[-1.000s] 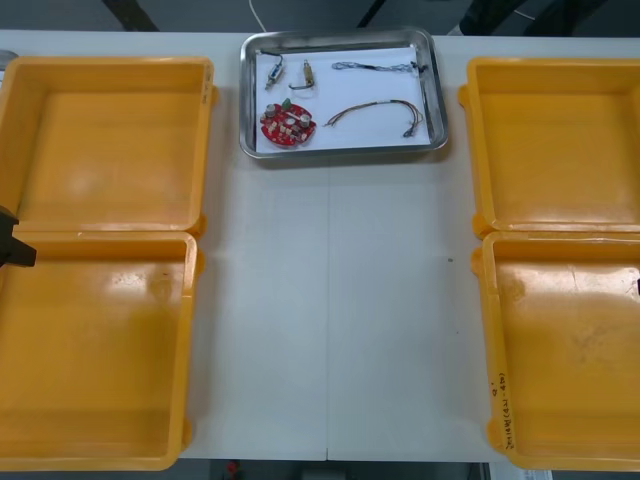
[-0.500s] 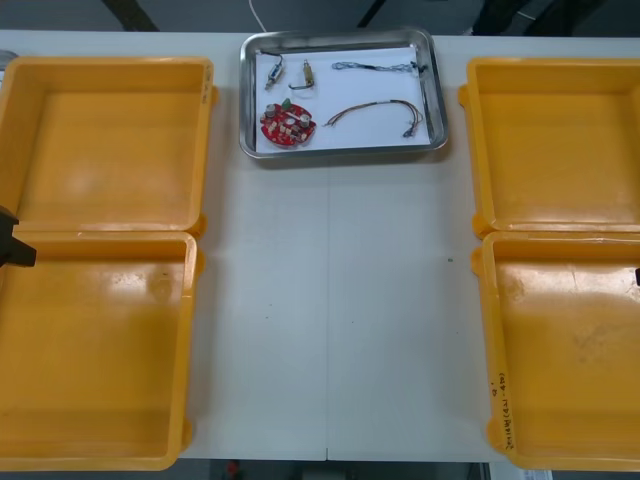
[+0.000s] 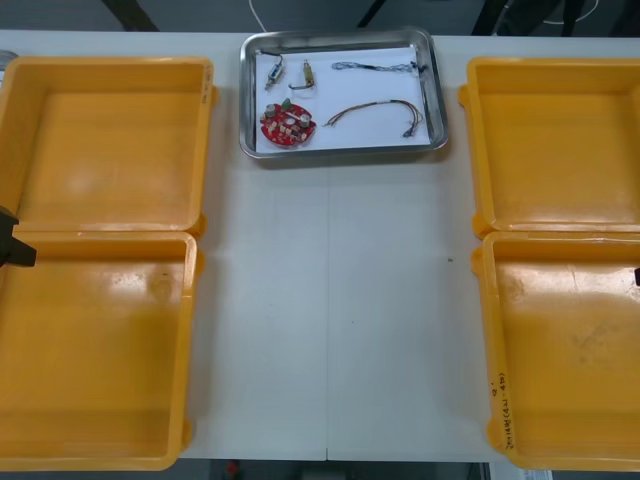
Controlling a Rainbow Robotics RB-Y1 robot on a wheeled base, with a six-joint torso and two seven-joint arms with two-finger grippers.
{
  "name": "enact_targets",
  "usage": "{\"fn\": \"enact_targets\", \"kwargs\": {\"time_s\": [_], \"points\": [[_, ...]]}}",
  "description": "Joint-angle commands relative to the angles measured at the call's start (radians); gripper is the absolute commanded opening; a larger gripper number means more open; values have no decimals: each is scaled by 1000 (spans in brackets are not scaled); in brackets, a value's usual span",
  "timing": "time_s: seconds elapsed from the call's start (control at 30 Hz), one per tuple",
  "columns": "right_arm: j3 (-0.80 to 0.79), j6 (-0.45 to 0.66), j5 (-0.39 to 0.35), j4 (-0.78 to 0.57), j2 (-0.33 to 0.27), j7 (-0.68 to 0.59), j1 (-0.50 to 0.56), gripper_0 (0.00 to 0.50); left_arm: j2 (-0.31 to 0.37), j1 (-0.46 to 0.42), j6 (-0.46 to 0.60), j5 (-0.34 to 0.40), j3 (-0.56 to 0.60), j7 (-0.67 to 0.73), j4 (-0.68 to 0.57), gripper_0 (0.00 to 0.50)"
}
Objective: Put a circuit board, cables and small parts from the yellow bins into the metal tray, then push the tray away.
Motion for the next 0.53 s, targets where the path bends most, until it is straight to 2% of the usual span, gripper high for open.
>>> {"fn": "enact_targets", "kwargs": {"time_s": [0.03,0.53], "points": [[-11,3,-8,-10,-42,15,-20,500,44,16,6,7,33,-66,-23,500],[-11,3,-8,-10,-42,15,-20,500,44,16,6,7,33,-66,-23,500]]}}
